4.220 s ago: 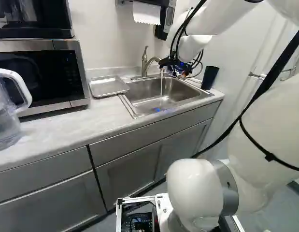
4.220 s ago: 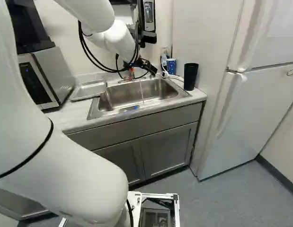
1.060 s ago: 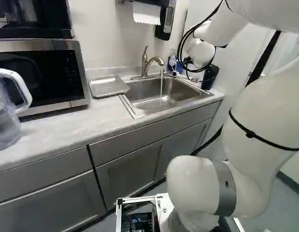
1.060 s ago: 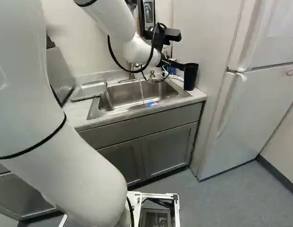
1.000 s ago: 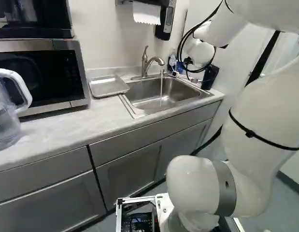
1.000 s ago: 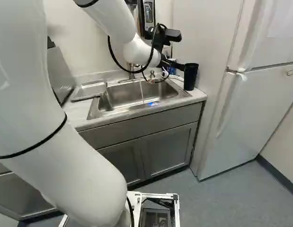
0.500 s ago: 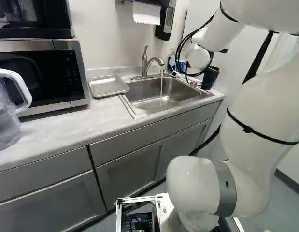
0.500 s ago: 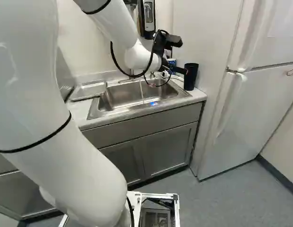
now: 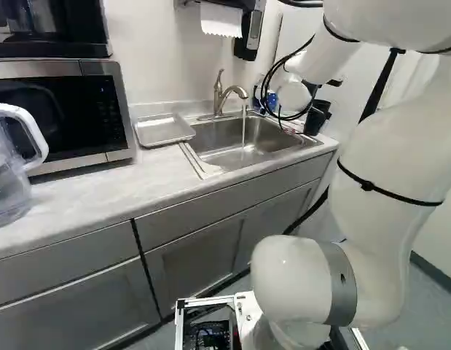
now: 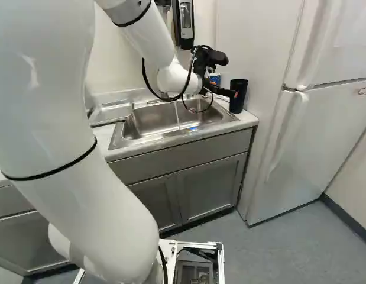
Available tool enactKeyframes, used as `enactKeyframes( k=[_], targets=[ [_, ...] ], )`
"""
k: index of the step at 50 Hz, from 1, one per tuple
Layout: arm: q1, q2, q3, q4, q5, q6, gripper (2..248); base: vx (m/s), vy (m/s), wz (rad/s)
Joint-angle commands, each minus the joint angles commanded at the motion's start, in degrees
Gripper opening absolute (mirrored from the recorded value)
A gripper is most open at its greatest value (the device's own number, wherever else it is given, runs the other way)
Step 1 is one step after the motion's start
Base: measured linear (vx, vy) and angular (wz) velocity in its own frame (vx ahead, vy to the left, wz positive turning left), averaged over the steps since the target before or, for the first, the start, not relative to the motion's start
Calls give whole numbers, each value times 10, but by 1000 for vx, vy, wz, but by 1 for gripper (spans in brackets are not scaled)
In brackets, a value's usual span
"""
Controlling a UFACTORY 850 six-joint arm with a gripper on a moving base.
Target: Rinse the cup and place it in the tray
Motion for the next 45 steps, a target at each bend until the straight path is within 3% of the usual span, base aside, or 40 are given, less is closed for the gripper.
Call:
enactKeyframes(
  k=[45],
  targets=[
    [5,-70,-14,46,105,0,247,0,0,0]
  ],
)
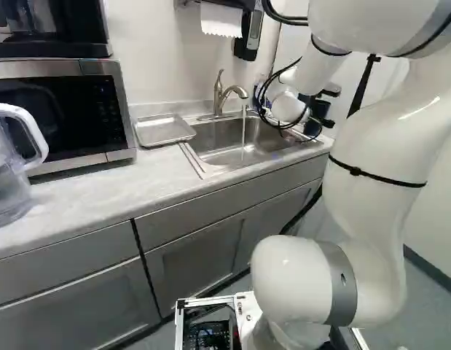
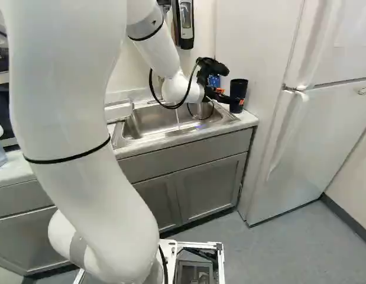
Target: Rinse the cup and place it in the tray
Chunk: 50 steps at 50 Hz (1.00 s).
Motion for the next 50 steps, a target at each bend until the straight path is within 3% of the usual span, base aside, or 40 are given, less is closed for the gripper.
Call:
enactKeyframes(
  k=[23,50],
  targets=[
    [6,-41,-41,18,38,0,247,0,0,0],
    [7,-75,-82,20,40,0,247,0,0,0]
  ],
)
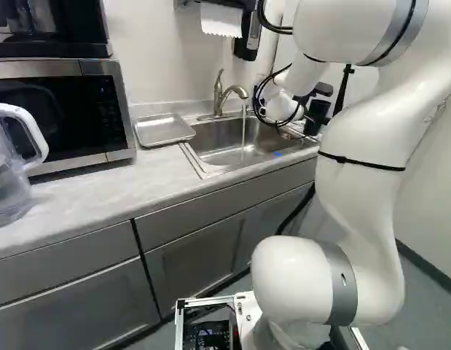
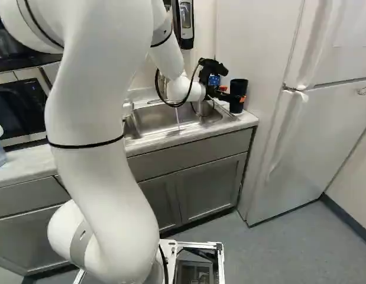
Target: Rinse the cup and place it in the tray
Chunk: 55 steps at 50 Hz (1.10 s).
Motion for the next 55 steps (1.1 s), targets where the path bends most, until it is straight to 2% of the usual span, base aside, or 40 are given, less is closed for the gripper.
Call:
enactKeyframes(
  k=[22,23,28,29,33,34,38,39,55],
  targets=[
    [-6,-12,-15,0,0,0,243,0,0,0],
    [-6,-12,-15,0,0,0,208,0,0,0],
    [-6,-12,-15,0,0,0,208,0,0,0],
    [-6,-12,-15,0,0,0,170,0,0,0],
    [-6,-12,-15,0,0,0,170,0,0,0],
    [-6,-12,-15,0,0,0,135,0,0,0],
    [-6,-12,-15,0,0,0,135,0,0,0],
    [-6,-12,-15,0,0,0,124,0,0,0],
    [-2,-2,-13,0,0,0,124,0,0,0]
  ],
)
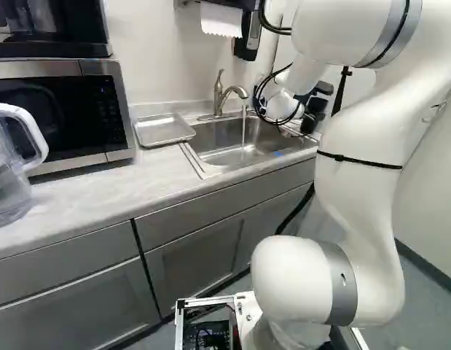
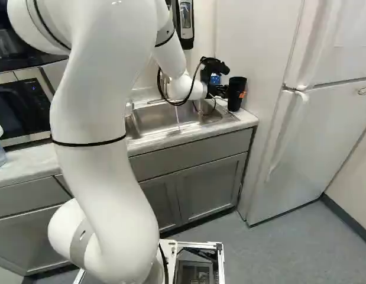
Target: Rinse the cup and place it in the tray
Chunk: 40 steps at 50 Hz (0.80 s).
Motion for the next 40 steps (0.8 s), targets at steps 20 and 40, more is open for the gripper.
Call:
enactKeyframes(
  k=[20,40],
  targets=[
    [13,29,6,-9,-15,0,124,0,0,0],
    [33,62,16,-33,-45,0,124,0,0,0]
  ],
)
